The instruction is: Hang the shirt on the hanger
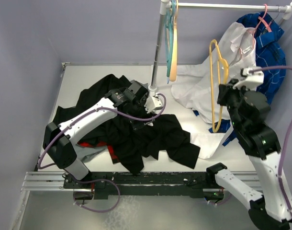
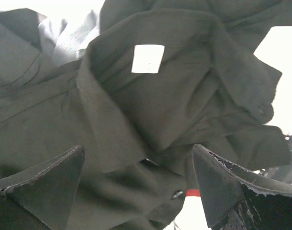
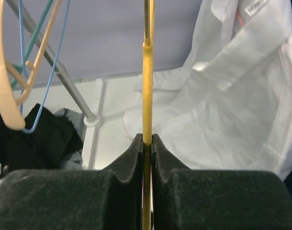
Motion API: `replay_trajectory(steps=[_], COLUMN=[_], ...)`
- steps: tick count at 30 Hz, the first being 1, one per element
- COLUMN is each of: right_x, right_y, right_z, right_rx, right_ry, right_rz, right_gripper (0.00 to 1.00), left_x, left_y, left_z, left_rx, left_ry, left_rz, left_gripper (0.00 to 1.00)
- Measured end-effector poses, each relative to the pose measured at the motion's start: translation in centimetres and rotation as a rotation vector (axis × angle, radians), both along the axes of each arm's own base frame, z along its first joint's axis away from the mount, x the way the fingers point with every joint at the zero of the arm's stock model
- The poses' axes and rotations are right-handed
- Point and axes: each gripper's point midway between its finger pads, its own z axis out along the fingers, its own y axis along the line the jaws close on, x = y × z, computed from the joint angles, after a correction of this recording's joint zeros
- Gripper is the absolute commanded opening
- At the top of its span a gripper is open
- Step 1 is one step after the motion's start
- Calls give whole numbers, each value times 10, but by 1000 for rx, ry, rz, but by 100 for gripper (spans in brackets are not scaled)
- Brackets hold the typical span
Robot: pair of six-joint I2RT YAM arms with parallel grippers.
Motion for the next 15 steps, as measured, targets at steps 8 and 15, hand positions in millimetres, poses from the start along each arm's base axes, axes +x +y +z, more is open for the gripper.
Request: replay_trajectory(steps=[8, 15], right_x=[-69, -117], right_y=[-1, 22], right_z=[-38, -100], right_rx=[103, 186], right_ry=[88, 274], right_rz=[103, 267], right_gripper=[0, 0], left_x=[26, 30], left_y=[14, 22], left_z=[-50, -68], left_rx=[148, 206], left_ry=[-49, -48], left_rz=[71, 90], left_gripper=[79, 49])
